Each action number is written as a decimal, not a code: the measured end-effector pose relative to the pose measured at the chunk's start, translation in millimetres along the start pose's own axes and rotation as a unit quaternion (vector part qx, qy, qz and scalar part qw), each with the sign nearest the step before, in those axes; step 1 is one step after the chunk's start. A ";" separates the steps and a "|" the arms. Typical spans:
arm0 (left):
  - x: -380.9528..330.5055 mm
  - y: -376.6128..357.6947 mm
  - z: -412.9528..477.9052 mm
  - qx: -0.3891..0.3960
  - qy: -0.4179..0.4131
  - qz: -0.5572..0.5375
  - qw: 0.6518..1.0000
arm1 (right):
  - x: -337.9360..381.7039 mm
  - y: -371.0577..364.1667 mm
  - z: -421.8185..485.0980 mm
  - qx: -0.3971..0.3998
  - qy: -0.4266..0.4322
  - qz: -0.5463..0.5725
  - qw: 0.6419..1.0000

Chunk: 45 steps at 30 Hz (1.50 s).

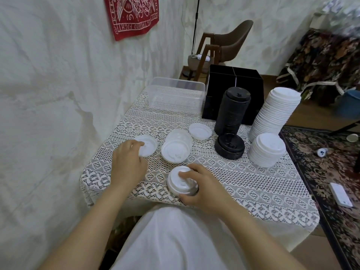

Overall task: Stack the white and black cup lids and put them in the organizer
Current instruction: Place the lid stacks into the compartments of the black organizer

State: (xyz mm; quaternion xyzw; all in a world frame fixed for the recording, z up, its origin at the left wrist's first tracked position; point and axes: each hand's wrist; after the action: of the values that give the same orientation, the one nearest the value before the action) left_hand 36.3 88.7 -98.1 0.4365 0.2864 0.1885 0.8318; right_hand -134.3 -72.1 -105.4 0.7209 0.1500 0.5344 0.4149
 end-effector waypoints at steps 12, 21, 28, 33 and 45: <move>24.0 23.3 14.0 0.056 -0.069 -0.012 0.996 | -7.9 -6.3 -1.5 -0.014 -0.003 0.051 0.999; 16.8 18.2 20.6 0.053 -0.090 0.004 0.995 | -7.7 -9.3 -4.4 -0.023 -0.003 0.052 0.998; -0.9 35.6 20.9 -0.017 0.108 -0.337 0.935 | -9.5 -9.6 -4.2 -0.022 -0.003 0.044 0.999; 3.9 25.0 11.8 0.076 0.110 -0.308 0.942 | -9.3 -9.2 -5.3 -0.026 -0.003 0.040 0.999; 17.1 23.2 -17.0 0.202 0.014 -0.213 0.956 | -7.8 -6.1 -6.0 -0.021 -0.010 0.042 0.999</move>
State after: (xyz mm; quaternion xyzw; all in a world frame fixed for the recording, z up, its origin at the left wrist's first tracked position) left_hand 37.0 121.6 -91.9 0.5215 0.4161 -0.0485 0.7433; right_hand -141.3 -70.9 -114.5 0.7229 0.1047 0.5473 0.4086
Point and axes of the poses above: each hand's wrist, its own z-axis towards the middle knuckle, its own y-axis out of the back of the hand, x = y × z, and after that the axes turned 14 degrees about -y, right-handed
